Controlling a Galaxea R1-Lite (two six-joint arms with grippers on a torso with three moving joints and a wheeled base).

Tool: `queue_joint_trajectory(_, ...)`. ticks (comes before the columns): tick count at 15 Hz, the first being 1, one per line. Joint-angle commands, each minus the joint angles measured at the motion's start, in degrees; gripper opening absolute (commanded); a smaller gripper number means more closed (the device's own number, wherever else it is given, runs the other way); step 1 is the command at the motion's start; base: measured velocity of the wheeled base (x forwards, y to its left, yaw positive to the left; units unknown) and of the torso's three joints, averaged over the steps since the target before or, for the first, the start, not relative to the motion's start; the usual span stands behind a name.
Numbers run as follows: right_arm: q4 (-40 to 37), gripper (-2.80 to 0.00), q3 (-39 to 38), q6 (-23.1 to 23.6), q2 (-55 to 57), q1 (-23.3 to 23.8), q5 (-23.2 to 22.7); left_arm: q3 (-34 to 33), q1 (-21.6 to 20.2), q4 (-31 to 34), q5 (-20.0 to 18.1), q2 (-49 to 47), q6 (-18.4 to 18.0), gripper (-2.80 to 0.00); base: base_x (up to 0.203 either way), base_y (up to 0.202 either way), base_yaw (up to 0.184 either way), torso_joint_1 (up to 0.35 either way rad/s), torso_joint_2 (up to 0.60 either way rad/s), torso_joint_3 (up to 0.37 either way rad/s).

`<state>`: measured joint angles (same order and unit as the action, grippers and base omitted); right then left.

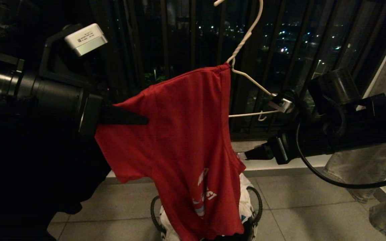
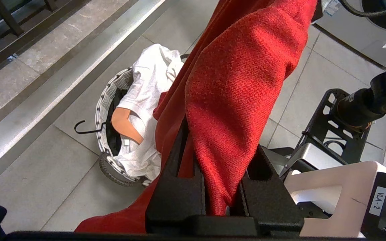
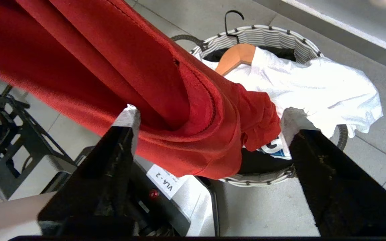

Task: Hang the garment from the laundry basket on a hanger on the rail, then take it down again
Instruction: Hang the clothes on the clothes rack

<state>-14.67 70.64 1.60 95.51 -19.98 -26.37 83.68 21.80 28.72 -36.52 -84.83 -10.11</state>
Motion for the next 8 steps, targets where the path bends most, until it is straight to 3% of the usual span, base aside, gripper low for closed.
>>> queue_joint_trajectory(1,-0.1,0.0,0.1,0.0,1.1,-0.1,-0.2,0.0,0.0,0.1,-0.2,0.0,-0.1,-2.8,0.0,0.0,0.0,0.0,0.0,0.0)
queue_joint_trajectory(8,-0.5,0.0,-0.4,0.1,2.3,-1.4,-0.1,0.2,-0.1,-0.3,-0.2,0.1,0.2,-2.8,0.0,0.0,0.0,0.0,0.0,0.0)
